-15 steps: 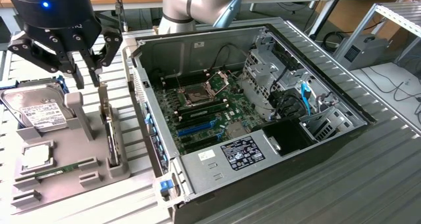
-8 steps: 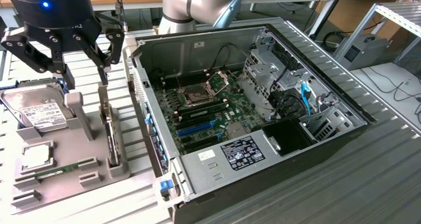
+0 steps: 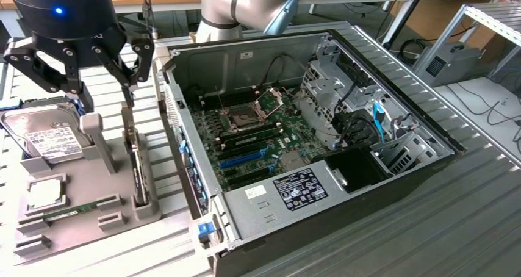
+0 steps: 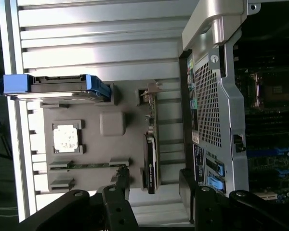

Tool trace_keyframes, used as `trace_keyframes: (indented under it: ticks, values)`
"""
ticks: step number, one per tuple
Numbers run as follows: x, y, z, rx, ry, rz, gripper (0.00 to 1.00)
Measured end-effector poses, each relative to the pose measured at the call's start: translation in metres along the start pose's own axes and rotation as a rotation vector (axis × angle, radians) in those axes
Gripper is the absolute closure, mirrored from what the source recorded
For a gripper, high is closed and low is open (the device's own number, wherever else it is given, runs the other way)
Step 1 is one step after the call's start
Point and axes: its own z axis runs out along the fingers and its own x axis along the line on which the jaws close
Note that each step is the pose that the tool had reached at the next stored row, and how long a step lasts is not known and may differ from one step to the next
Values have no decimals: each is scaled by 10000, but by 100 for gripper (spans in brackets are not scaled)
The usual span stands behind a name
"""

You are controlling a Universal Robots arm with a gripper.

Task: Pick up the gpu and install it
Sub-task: 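Pick up the gpu and move the gpu toward the slot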

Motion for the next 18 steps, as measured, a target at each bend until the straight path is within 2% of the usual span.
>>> trace_keyframes:
  ticks: [10,18]
  values:
    - [5,-8,184,-2,1,0,46]
    - [6,-11,233,-1,2,0,46]
